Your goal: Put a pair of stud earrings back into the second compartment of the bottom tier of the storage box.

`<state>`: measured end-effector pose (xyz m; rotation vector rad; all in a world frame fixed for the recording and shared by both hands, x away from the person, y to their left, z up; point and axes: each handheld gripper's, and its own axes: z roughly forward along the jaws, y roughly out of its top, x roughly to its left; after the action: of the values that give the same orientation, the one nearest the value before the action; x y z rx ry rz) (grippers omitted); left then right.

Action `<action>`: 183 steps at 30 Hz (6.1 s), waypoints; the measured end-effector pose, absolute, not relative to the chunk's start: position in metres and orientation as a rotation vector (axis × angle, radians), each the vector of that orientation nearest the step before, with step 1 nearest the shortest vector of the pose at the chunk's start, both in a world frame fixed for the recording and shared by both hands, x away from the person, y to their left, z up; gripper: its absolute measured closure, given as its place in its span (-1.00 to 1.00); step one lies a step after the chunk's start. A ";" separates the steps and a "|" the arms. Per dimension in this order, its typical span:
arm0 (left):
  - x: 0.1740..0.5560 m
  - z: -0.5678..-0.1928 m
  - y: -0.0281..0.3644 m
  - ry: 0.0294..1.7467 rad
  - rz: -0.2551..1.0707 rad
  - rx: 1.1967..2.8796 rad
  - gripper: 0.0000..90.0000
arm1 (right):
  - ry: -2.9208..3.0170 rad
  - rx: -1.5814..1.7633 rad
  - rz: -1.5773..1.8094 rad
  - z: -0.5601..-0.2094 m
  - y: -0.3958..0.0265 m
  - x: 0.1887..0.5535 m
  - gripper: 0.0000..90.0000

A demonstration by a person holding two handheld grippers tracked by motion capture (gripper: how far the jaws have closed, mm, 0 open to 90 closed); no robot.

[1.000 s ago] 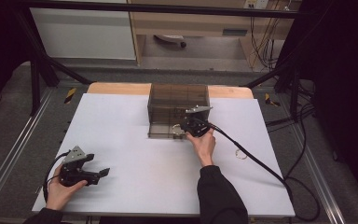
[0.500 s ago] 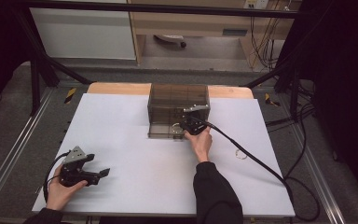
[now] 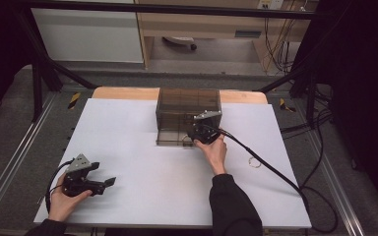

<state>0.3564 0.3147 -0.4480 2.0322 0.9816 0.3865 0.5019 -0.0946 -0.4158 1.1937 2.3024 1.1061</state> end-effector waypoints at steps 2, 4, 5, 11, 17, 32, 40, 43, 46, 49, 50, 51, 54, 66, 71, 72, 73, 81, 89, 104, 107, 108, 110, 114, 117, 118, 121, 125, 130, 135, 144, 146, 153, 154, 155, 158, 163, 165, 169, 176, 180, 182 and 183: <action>0.356 -0.448 0.315 0.984 0.387 2.031 -0.82 | 2.299 1.189 1.115 -0.413 -0.096 0.499 0.36; 0.356 -0.448 0.315 0.985 0.388 2.033 -0.82 | 2.293 1.188 1.137 -0.403 -0.103 0.489 0.18; 0.357 -0.448 0.315 0.986 0.388 2.033 -0.82 | 2.291 1.188 1.142 -0.401 -0.105 0.486 0.13; 0.356 -0.448 0.314 0.983 0.391 2.036 -0.82 | 2.301 1.201 1.163 -0.391 -0.125 0.468 -0.23; 0.356 -0.448 0.314 0.983 0.392 2.037 -0.82 | 2.288 1.178 1.196 -0.386 -0.145 0.450 -0.54; 0.357 -0.449 0.314 0.988 0.394 2.041 -0.82 | 2.265 1.225 1.136 -0.396 -0.197 0.421 -0.93; 0.356 -0.449 0.313 0.989 0.395 2.043 -0.82 | 2.219 1.304 1.103 -0.406 -0.231 0.411 -0.88; 0.356 -0.449 0.313 0.986 0.394 2.043 -0.82 | 2.213 1.332 1.087 -0.412 -0.238 0.409 -0.85; 0.356 -0.449 0.313 0.988 0.395 2.043 -0.82 | 2.204 1.341 1.072 -0.417 -0.245 0.407 -0.78; 0.356 -0.449 0.314 0.989 0.396 2.040 -0.82 | 2.193 1.357 1.063 -0.423 -0.251 0.405 -0.72; 0.356 -0.449 0.314 0.990 0.396 2.041 -0.82 | 2.197 1.364 1.057 -0.425 -0.253 0.405 -0.69; 0.356 -0.449 0.313 0.989 0.397 2.043 -0.82 | 2.196 1.372 1.057 -0.427 -0.255 0.404 -0.64; 0.357 -0.449 0.313 0.989 0.396 2.046 -0.82 | 2.185 1.394 1.045 -0.432 -0.260 0.403 -0.52; 0.356 -0.449 0.312 0.987 0.394 2.046 -0.82 | 2.129 1.486 0.990 -0.443 -0.276 0.405 0.08; 0.356 -0.449 0.312 0.988 0.394 2.045 -0.82 | 2.127 1.490 0.965 -0.446 -0.277 0.406 0.29; 0.356 -0.449 0.312 0.988 0.394 2.045 -0.82 | 2.127 1.490 0.965 -0.446 -0.277 0.406 0.29; 0.356 -0.449 0.312 0.989 0.394 2.045 -0.82 | 2.126 1.498 0.964 -0.447 -0.277 0.407 0.38; 0.356 -0.450 0.313 0.986 0.395 2.054 -0.82 | 2.122 1.489 0.934 -0.450 -0.276 0.408 0.63; 0.356 -0.450 0.313 0.989 0.396 2.051 -0.82 | 2.109 1.491 0.929 -0.452 -0.276 0.407 0.83; 0.356 -0.450 0.313 0.987 0.396 2.053 -0.82 | 2.106 1.496 0.942 -0.450 -0.276 0.405 0.92; 0.356 -0.450 0.313 0.988 0.396 2.051 -0.82 | 2.115 1.488 0.958 -0.448 -0.276 0.404 0.93; 0.356 -0.450 0.313 0.989 0.396 2.051 -0.82 | 2.114 1.489 0.965 -0.447 -0.276 0.403 0.93; 0.356 -0.450 0.313 0.986 0.396 2.053 -0.82 | 2.113 1.474 0.975 -0.446 -0.276 0.402 0.93; 0.356 -0.450 0.312 0.985 0.396 2.056 -0.82 | 2.112 1.468 1.003 -0.441 -0.275 0.399 0.93; 0.356 -0.450 0.312 0.985 0.396 2.056 -0.82 | 2.122 1.449 1.016 -0.438 -0.274 0.397 0.93; 0.356 -0.450 0.312 0.985 0.396 2.056 -0.82 | 2.127 1.437 1.019 -0.437 -0.273 0.396 0.93; 0.356 -0.450 0.312 0.987 0.396 2.056 -0.82 | 2.135 1.428 1.033 -0.434 -0.270 0.395 0.92; 0.356 -0.450 0.312 0.988 0.397 2.055 -0.82 | 2.149 1.406 1.046 -0.432 -0.266 0.393 0.93; 0.355 -0.450 0.312 0.986 0.398 2.057 -0.82 | 2.175 1.362 1.063 -0.426 -0.259 0.390 0.93; 0.356 -0.450 0.312 0.987 0.397 2.056 -0.82 | 2.188 1.340 1.088 -0.421 -0.251 0.388 0.93; 0.355 -0.450 0.311 0.987 0.398 2.057 -0.82 | 2.226 1.284 1.103 -0.416 -0.238 0.386 0.92; 0.355 -0.450 0.312 0.987 0.398 2.057 -0.82 | 2.240 1.269 1.113 -0.414 -0.232 0.386 0.92; 0.355 -0.450 0.311 0.988 0.398 2.055 -0.82 | 2.262 1.233 1.136 -0.410 -0.219 0.388 0.93; 0.355 -0.450 0.311 0.988 0.399 2.056 -0.82 | 2.263 1.229 1.138 -0.409 -0.218 0.388 0.93; 0.355 -0.450 0.311 0.988 0.399 2.056 -0.82 | 2.266 1.225 1.140 -0.408 -0.216 0.389 0.93; 0.355 -0.450 0.311 0.988 0.400 2.057 -0.82 | 2.268 1.208 1.150 -0.406 -0.211 0.390 0.93; 0.355 -0.449 0.312 0.987 0.400 2.055 -0.82 | 2.276 1.192 1.165 -0.403 -0.202 0.393 0.92; 0.355 -0.449 0.312 0.987 0.398 2.054 -0.82 | 2.280 1.184 1.169 -0.402 -0.198 0.395 0.93; 0.355 -0.450 0.312 0.987 0.400 2.055 -0.82 | 2.282 1.176 1.181 -0.401 -0.193 0.398 0.93; 0.355 -0.449 0.312 0.986 0.400 2.053 -0.82 | 2.285 1.166 1.206 -0.398 -0.179 0.406 0.93; 0.355 -0.449 0.312 0.987 0.400 2.052 -0.82 | 2.288 1.158 1.214 -0.397 -0.171 0.412 0.93; 0.355 -0.449 0.312 0.987 0.399 2.052 -0.82 | 2.288 1.158 1.216 -0.397 -0.167 0.415 0.93; 0.355 -0.449 0.312 0.986 0.399 2.051 -0.82 | 2.288 1.153 1.214 -0.397 -0.165 0.416 0.93</action>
<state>0.3552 0.3118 -0.4494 2.0513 0.9863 0.3989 0.4164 -0.1651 -0.3970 1.1534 2.2876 1.2136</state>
